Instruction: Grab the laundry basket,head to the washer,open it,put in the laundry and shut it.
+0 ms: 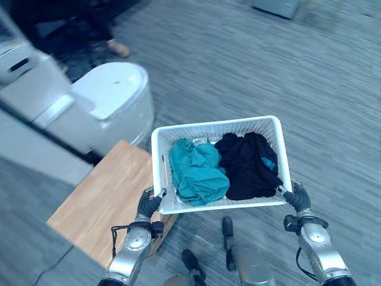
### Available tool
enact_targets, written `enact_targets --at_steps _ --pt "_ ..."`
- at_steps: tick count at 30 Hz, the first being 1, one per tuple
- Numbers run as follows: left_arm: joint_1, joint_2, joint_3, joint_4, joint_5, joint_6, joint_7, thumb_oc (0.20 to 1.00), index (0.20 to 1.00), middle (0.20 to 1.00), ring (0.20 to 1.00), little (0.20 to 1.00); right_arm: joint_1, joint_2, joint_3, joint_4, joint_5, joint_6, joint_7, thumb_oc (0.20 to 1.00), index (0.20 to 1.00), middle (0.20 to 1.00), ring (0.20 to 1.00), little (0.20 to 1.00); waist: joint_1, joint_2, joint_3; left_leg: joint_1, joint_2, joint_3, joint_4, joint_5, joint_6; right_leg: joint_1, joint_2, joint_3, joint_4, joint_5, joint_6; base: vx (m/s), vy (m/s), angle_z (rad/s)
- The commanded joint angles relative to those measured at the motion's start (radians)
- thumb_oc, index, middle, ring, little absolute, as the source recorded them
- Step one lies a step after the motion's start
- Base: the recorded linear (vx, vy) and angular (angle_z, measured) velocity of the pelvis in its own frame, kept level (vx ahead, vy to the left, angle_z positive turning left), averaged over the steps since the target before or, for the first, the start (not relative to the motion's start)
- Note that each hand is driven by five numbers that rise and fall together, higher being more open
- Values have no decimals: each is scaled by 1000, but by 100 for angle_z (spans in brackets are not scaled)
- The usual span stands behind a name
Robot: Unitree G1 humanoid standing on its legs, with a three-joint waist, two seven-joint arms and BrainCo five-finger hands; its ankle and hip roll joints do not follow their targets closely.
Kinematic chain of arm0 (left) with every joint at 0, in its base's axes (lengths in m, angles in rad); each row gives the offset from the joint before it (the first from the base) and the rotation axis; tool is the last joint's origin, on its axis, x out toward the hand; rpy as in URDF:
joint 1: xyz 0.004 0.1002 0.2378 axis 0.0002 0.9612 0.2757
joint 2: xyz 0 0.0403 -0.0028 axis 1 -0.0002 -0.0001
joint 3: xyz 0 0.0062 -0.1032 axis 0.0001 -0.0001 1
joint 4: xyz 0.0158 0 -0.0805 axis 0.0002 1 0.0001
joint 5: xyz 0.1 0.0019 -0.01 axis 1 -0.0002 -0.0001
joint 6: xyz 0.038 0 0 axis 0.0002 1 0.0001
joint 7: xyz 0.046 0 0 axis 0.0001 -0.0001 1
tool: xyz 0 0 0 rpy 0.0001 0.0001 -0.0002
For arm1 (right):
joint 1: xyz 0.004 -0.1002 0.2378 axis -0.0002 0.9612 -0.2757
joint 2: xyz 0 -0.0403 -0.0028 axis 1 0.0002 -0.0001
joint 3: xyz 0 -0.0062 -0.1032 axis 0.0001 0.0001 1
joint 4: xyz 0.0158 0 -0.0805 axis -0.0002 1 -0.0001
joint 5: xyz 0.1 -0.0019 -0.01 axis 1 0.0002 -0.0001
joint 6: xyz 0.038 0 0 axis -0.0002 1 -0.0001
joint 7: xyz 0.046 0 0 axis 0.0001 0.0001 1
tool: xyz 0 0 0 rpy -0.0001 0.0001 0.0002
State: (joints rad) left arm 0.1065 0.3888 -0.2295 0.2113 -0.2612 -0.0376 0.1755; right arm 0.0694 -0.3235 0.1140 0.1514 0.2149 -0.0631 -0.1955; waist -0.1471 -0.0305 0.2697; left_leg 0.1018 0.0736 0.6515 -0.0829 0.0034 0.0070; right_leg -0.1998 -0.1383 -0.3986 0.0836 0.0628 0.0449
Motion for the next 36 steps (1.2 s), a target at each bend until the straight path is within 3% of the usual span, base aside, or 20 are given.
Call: enact_targets --at_steps 1,3,6,9,10,12,14,15,16,19,22,25,27,28,29,30,31,32,33,36 --pt "-31 -20 10 -95 -68 -122 -63 200 200 200 200 200 0 -15 21 -95 62 -111 112 200 200 200 200 200 47 17 -97 14 6 -158 25 -81 -36 62 -26 -32 -13 -73 62 50 -127 -195" --pt "-22 -30 8 -81 -58 -120 -75 200 200 200 200 200 24 -23 14 -95 61 -108 115 200 200 200 200 200 34 18 -118 38 13 -139 46 -96 -43 78 -11 12 -42 -69 66 215 -231 -93" --pt "-25 -44 -10 -80 -75 -121 -78 200 200 200 200 200 31 -45 13 -107 69 -115 109 200 200 200 200 200 19 21 -114 12 66 -144 238 -118 -69 120 22 60 -78 -83 40 237 -309 -45" --pt "-42 -48 -38 -81 -93 -125 -69 200 200 200 200 200 3 -83 27 -98 67 -108 98 200 200 200 200 200 48 16 -87 -81 95 -285 468 -70 -93 180 69 111 -118 -108 -2 193 -242 -64" --pt "-38 -48 -46 -82 -93 -124 -70 200 200 200 200 200 1 -92 34 -101 61 -100 102 200 200 200 200 200 63 10 -79 -128 57 -352 490 -98 -76 195 77 135 -121 -119 -9 135 -136 -68" --pt "-30 -54 -53 -81 -91 -121 -71 200 200 200 200 200 5 -94 40 -106 60 -96 110 200 200 200 200 200 83 -14 -72 -212 -14 -414 448 -124 -37 207 68 170 -118 -117 -1 175 -73 -102" --pt "-21 -54 -53 -80 -85 -117 -75 200 200 200 200 200 9 -94 40 -102 61 -95 113 200 200 200 200 200 93 -17 -71 -230 -22 -424 395 -117 -33 222 73 183 -120 -125 5 208 -34 -70" --pt "-15 -55 -53 -79 -83 -114 -76 200 200 200 200 200 11 -94 40 -99 60 -97 110 200 200 200 200 200 102 -15 -69 -266 -26 -431 354 -83 -36 241 80 193 -126 -133 6 393 -26 -49" --pt "4 -56 -45 -85 -81 -109 -75 200 200 200 200 200 11 -90 43 -89 62 -96 108 200 200 200 200 200 128 -6 -63 -300 -42 -449 220 17 -53 277 108 217 -131 -148 9 513 -30 -34" --pt "25 -57 -28 -98 -82 -107 -71 200 200 200 200 200 16 -86 44 -77 61 -100 102 200 200 200 200 200 162 4 -63 -365 -42 -452 44 83 -70 330 139 249 -136 -186 13 417 -5 -48" --pt "41 -60 -11 -113 -81 -106 -69 200 200 200 200 200 22 -81 38 -76 52 -97 99 200 200 200 200 200 181 -2 -70 -414 -34 -423 -4 76 -74 393 144 288 -124 -237 17 550 64 -46" --pt "69 -54 10 -122 -74 -109 -73 200 200 200 200 200 37 -57 43 -84 51 -92 122 200 200 200 200 200 222 -19 -95 -403 -24 -409 19 153 -51 470 142 356 -75 -291 19 697 115 -47" --pt "69 -49 10 -118 -76 -109 -71 200 200 200 200 200 37 -52 51 -74 50 -94 122 200 200 200 200 200 235 -36 -100 -417 -34 -420 66 161 -44 479 127 366 -46 -277 32 457 77 -66" --pt "69 -49 10 -118 -76 -109 -71 200 200 200 200 200 36 -52 51 -74 50 -94 122 200 200 200 200 200 235 -37 -101 -418 -34 -419 69 159 -44 478 127 366 -45 -278 32 590 105 -30" --pt "61 -37 3 -112 -78 -108 -70 200 200 200 200 200 40 -36 59 -77 46 -95 139 200 200 200 200 200 239 -64 -111 -394 -57 -422 112 135 -21 435 99 363 88 -181 81 356 66 -26" --pt "61 -37 3 -112 -78 -108 -70 200 200 200 200 200 41 -36 59 -77 46 -95 139 200 200 200 200 200 240 -64 -111 -394 -57 -421 112 135 -21 434 99 364 89 -182 82 541 110 -12" --pt "59 -28 2 -110 -79 -107 -66 200 200 200 200 200 35 -36 64 -79 43 -99 139 200 200 200 200 200 236 -73 -114 -375 -71 -422 117 112 -5 391 87 372 197 -101 115 468 130 3" --pt "54 -19 0 -105 -76 -109 -60 200 200 200 200 200 32 -30 64 -96 37 -97 147 200 200 200 200 200 216 -59 -107 -310 -80 -419 101 75 19 279 78 368 347 10 148 473 130 0" --pt "54 -18 0 -105 -76 -109 -60 200 200 200 200 200 32 -29 64 -96 37 -97 147 200 200 200 200 200 215 -62 -105 -307 -85 -420 100 73 20 281 73 367 350 5 149 611 190 5" --pt "52 -12 11 -107 -78 -109 -58 200 200 200 200 200 17 -30 77 -97 32 -87 160 200 200 200 200 200 169 5 -86 -128 -85 -436 33 -3 25 100 40 221 268 -109 92 587 137 -3"
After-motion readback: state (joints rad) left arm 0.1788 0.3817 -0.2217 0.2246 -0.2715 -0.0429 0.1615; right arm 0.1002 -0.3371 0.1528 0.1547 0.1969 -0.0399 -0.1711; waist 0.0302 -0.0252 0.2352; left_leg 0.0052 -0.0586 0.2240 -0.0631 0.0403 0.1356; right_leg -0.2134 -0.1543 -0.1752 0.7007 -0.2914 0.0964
